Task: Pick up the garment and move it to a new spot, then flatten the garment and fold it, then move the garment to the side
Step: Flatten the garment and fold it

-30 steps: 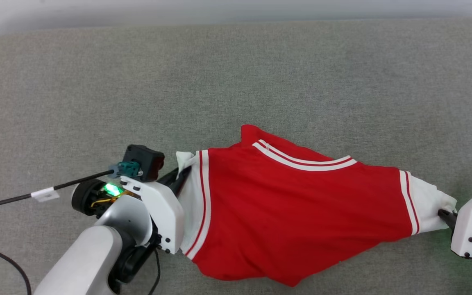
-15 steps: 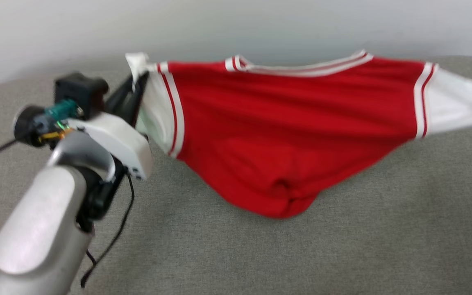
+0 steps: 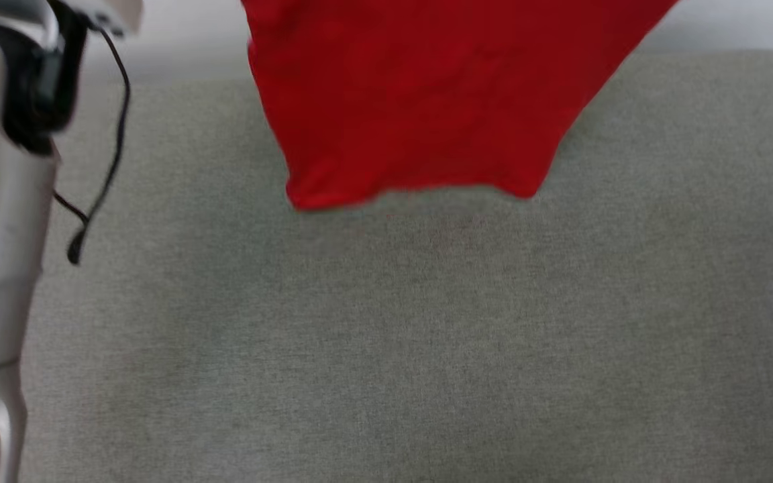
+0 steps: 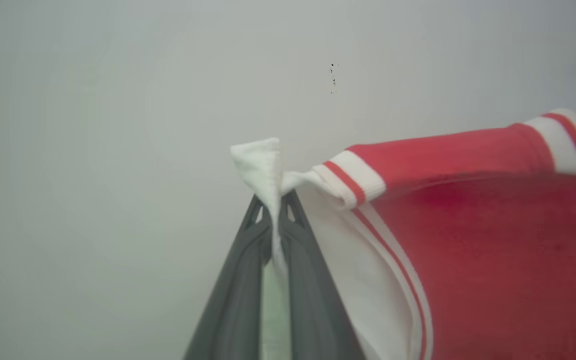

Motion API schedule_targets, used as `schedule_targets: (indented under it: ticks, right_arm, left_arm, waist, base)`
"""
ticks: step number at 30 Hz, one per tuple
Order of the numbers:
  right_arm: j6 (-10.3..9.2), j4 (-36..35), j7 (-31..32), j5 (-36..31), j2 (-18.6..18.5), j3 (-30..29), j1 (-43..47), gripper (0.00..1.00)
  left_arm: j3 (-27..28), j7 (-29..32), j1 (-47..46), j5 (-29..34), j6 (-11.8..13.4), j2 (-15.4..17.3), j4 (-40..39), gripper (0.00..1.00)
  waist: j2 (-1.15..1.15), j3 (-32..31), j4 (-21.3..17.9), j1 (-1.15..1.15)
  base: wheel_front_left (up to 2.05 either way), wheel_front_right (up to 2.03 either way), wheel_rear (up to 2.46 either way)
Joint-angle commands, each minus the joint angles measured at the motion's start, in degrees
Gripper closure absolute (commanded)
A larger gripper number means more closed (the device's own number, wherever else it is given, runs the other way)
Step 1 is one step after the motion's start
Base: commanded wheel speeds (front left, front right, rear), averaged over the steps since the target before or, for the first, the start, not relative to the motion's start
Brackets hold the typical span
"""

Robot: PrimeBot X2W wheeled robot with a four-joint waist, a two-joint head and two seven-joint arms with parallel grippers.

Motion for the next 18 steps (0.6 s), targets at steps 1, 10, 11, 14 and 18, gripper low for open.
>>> schedule_targets:
  ticks: [1, 10, 11, 14, 18]
  right_arm:
    - [-0.14, 0.78, -0.58, -0.3, -0.85, -0.31, -1.16, 1.0]
    - [-0.14, 10.13, -9.32, -2.41, -0.37, 4.21, -19.44, 1.0]
    - [-0.14, 10.99, -10.48, -2.71, -0.3, 4.77, -21.18, 1.0]
    - [-0.14, 13.45, -13.59, -2.92, 0.3, 6.41, -26.05, 1.0]
    - [-0.14, 16.48, -17.1, -2.77, 1.04, 8.38, -31.4, 1.0]
  left_arm:
    - [0.7, -0.45, -1.05, 0.3, 0.14, 0.68, 0.88, 1.0]
    - [2.34, -4.04, -19.66, 2.44, -0.7, 1.95, 8.98, 1.0]
    - [2.62, -4.56, -21.55, 2.6, -0.75, 2.1, 9.76, 1.0]
    - [3.03, -5.81, -26.1, 2.88, -1.36, 2.47, 12.11, 1.0]
    - [3.15, -7.68, -30.78, 2.97, -2.09, 2.72, 14.98, 1.0]
  waist:
    - [0.0, 2.21, -0.51, 0.0]
    - [0.0, 14.17, -2.72, 0.0]
    - [0.0, 15.48, -2.94, 0.0]
    - [0.0, 18.95, -3.58, 0.0]
    - [0.0, 23.13, -4.05, 0.0]
  base:
    - [0.0, 0.0, 0.0]
    - [0.0, 0.0, 0.0]
    - [0.0, 0.0, 0.0]
    - [0.0, 0.0, 0.0]
    - [0.0, 0.0, 0.0]
